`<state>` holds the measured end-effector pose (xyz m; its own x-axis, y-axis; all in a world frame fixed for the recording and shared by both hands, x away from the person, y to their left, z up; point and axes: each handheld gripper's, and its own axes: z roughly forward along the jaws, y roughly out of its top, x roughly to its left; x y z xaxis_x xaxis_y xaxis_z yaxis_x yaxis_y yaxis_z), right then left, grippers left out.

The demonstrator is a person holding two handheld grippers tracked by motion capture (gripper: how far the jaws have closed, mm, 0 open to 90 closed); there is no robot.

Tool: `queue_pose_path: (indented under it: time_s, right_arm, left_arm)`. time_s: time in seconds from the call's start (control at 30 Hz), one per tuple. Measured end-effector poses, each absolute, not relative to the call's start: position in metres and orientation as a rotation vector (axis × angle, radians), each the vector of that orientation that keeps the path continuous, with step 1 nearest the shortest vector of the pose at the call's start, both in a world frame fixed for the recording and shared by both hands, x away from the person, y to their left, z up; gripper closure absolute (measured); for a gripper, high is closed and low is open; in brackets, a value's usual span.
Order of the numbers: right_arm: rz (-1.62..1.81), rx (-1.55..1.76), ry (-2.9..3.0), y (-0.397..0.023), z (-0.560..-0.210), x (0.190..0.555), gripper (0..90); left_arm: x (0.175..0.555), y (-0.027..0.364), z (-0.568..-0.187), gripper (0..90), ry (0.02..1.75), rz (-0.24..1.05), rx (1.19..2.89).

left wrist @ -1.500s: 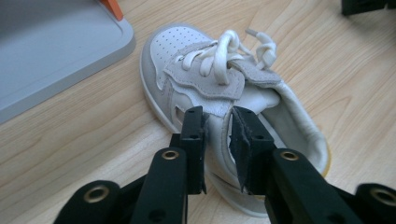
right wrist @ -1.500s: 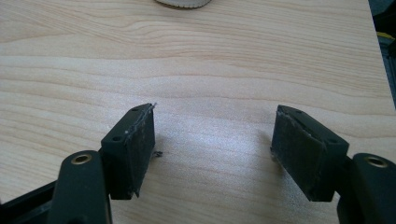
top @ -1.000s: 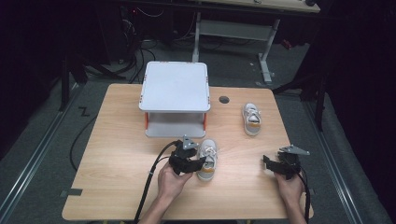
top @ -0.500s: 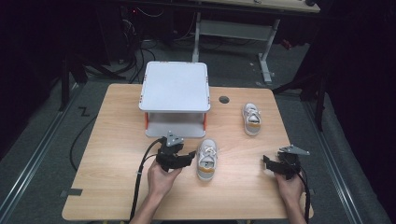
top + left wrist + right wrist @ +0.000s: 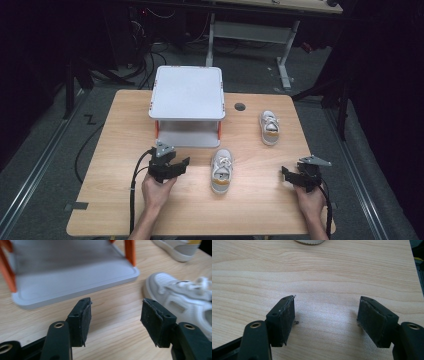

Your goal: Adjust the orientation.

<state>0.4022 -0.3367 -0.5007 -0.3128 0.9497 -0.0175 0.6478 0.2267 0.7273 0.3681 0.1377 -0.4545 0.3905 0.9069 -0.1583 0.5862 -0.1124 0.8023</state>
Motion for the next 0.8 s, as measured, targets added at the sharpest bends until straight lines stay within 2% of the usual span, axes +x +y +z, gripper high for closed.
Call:
queue_pose_path:
  time_s: [0.23, 0.6, 0.7, 0.8]
  right_arm:
    - [0.869, 1.466, 2.037, -0.337, -0.501, 0.403, 32.6]
    - [0.853, 1.48, 2.052, -0.335, -0.499, 0.402, 33.9]
    - [0.852, 1.479, 2.064, -0.336, -0.497, 0.402, 37.2]
    - [0.901, 1.466, 2.072, -0.335, -0.495, 0.4, 45.2]
  left_arm:
    - [0.378, 0.151, -0.468, 41.5, 1.356, 0.559, 1.825]
    - [0.384, 0.164, -0.477, 40.7, 1.4, 0.615, 1.838]
    - [0.384, 0.169, -0.485, 40.8, 1.424, 0.605, 1.835]
    - [0.385, 0.172, -0.497, 40.6, 1.453, 0.603, 1.855]
